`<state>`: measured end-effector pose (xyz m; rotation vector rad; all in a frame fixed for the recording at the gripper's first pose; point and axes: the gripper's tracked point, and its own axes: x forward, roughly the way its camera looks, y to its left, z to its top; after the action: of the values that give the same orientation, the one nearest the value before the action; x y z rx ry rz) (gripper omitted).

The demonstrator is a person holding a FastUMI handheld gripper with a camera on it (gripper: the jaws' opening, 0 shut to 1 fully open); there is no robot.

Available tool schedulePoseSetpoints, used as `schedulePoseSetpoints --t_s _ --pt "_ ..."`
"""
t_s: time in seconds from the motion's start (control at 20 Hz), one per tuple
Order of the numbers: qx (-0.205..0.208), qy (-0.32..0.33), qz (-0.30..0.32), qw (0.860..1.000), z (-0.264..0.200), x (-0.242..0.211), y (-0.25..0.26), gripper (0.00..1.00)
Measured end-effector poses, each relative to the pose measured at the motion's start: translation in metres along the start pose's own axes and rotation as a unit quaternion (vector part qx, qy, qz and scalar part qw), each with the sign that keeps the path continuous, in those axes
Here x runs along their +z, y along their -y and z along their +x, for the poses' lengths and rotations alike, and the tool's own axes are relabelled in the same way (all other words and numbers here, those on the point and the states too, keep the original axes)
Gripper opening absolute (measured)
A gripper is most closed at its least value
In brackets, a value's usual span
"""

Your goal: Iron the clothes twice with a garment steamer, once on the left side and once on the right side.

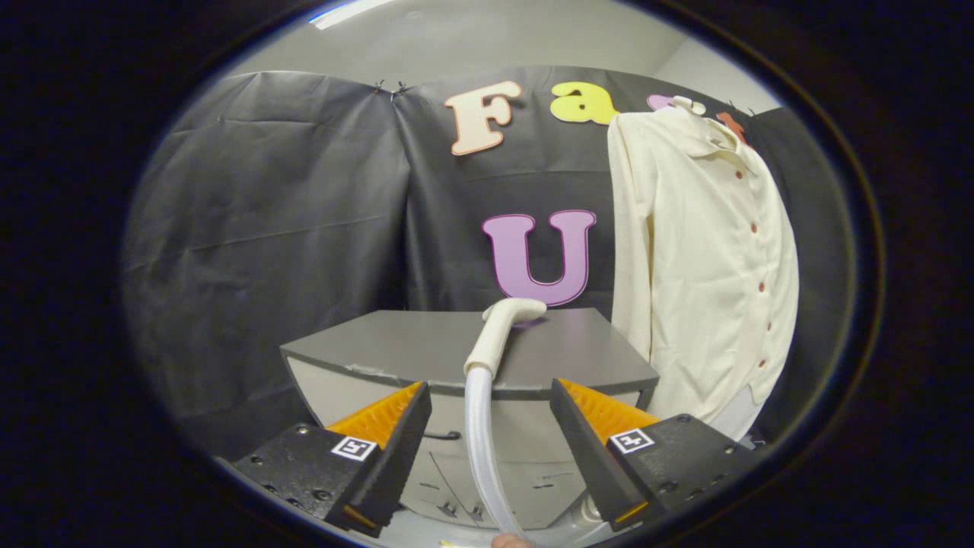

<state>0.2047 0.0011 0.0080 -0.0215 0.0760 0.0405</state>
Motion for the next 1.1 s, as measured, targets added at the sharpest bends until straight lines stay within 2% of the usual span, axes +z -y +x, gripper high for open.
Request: schedulePoseSetpoints --t_s 0.2,0.45,0.7,0.85,0.9,0.95,1.0,1.1 --pt "-0.018 -0.018 -0.006 1.0 0.061 0.018 0.01 0.96" --pt "-0.026 -0.086 -0.016 0.996 0.13 0.016 0.006 0.98" --pt "-0.041 -0.155 -0.023 0.987 0.169 -0.001 0.011 0.97" --pt "-0.057 -0.217 -0.004 0.974 0.176 -0.023 0.019 0.97" --pt "-0.059 -0.201 -0.001 0.978 0.179 -0.015 0.018 0.97" --pt "-0.055 -0.208 -0.005 0.977 0.183 -0.015 0.016 0.96" --pt "-0.049 -0.224 -0.003 0.973 0.185 -0.021 0.013 0.86" --pt "-0.044 -0.222 -0.023 0.974 0.187 -0.016 0.011 0.74"
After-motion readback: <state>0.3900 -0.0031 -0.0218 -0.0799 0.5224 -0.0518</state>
